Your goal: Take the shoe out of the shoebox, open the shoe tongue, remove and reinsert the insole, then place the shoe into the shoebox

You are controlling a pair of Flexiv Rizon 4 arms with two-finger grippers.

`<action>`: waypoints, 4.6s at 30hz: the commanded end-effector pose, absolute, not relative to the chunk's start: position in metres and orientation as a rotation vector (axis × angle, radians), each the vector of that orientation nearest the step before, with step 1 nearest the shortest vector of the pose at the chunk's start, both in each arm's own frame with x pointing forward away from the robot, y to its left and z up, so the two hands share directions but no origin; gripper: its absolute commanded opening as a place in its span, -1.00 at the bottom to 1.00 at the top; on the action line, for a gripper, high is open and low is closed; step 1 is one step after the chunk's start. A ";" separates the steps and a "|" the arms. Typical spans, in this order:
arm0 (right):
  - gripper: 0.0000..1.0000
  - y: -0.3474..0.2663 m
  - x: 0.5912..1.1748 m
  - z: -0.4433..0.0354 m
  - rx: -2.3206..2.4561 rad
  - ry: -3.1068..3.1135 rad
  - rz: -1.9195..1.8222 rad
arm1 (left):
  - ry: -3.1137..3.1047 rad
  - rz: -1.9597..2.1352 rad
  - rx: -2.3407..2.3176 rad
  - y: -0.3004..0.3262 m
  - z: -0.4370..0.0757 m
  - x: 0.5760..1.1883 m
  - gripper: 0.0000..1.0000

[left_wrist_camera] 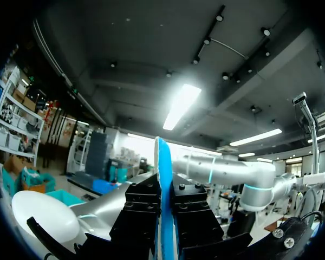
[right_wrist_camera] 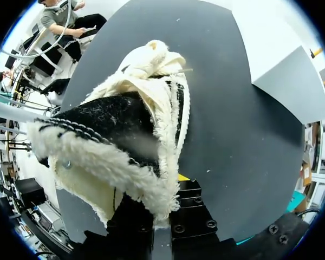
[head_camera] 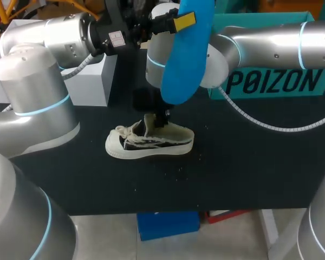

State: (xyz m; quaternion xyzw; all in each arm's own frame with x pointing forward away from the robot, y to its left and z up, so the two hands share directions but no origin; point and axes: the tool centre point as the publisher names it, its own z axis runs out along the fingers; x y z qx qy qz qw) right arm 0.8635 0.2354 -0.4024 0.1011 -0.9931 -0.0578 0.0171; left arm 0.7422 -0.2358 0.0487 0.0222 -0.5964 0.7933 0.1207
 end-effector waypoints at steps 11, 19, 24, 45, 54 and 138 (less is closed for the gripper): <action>-1.00 0.168 0.909 -0.238 -0.854 -3.080 -0.219 | -1.744 2.316 0.063 -0.236 0.048 0.742 -1.00; -1.00 0.165 0.903 -0.235 -1.933 -2.594 -0.415 | -1.744 2.316 0.063 -0.236 0.048 0.742 -1.00; -1.00 0.171 0.889 -0.241 -2.241 -2.341 -0.471 | -1.744 2.316 0.063 -0.236 0.048 0.742 -1.00; -1.00 0.197 0.872 -0.295 -2.631 -2.068 -0.413 | -1.744 2.316 0.063 -0.236 0.048 0.742 -1.00; -1.00 0.207 0.864 -0.338 -2.624 -2.153 -0.341 | -1.744 2.316 0.063 -0.236 0.048 0.742 -1.00; 1.00 0.156 0.852 -0.276 -1.472 -1.692 -1.301 | -1.744 2.316 0.063 -0.236 0.048 0.742 -1.00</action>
